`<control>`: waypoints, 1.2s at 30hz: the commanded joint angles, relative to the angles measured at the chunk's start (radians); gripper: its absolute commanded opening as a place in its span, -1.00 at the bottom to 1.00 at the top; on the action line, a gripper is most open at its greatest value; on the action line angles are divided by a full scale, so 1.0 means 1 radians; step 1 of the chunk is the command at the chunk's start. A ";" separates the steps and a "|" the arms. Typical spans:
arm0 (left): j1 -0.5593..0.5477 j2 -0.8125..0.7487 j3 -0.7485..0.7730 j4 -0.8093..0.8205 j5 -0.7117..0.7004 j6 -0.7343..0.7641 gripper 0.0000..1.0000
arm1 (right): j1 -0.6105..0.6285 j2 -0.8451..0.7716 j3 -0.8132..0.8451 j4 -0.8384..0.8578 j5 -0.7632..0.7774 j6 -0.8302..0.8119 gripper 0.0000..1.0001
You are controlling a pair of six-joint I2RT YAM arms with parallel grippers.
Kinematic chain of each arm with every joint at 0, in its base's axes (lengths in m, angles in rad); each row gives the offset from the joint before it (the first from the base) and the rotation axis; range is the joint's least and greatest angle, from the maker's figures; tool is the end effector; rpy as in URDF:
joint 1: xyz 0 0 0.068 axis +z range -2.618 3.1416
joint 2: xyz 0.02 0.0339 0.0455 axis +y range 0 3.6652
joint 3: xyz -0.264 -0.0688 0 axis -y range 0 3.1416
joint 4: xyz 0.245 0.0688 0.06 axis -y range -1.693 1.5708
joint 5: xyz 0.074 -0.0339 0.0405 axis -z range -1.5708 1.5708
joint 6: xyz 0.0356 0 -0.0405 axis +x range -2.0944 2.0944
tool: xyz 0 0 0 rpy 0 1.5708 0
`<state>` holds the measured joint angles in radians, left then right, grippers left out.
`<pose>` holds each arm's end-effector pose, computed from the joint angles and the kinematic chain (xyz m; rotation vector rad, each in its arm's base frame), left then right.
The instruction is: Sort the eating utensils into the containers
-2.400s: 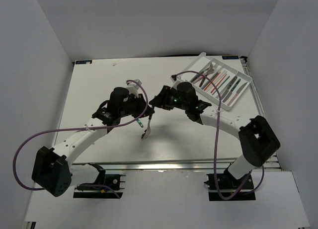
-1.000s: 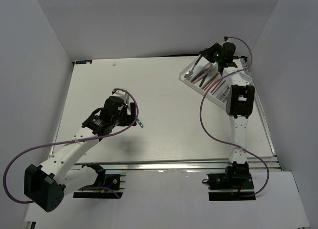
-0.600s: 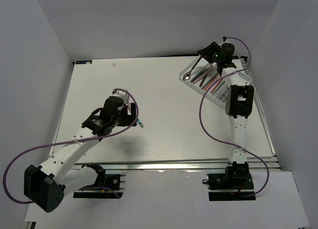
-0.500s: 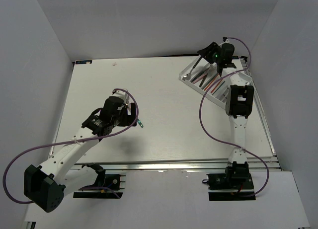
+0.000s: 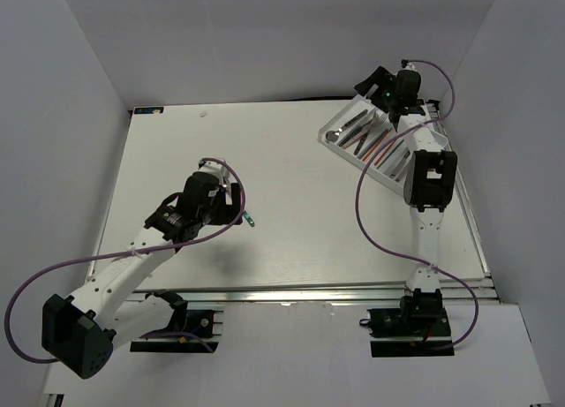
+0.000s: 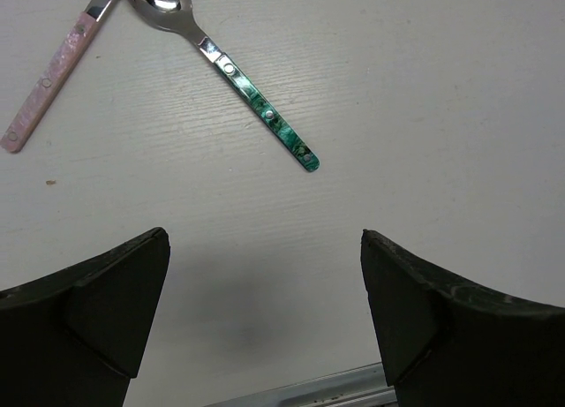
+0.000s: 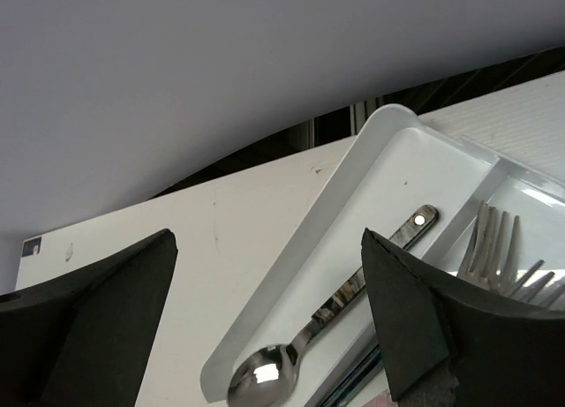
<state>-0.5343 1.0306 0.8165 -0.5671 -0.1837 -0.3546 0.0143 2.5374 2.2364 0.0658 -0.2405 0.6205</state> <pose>0.1873 -0.1033 0.2697 0.1208 2.3434 -0.2251 0.5944 0.0170 0.2228 0.3822 1.8099 0.6647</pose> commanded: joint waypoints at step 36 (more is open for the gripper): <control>0.008 0.765 0.400 -0.056 -0.405 -0.644 0.40 | 0.372 -1.391 -1.374 -0.279 0.147 -0.217 0.79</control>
<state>-0.5331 1.7618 1.1709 -0.6025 -0.5430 -0.9627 0.3786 1.2068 0.8669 -0.2680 -0.0292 0.3923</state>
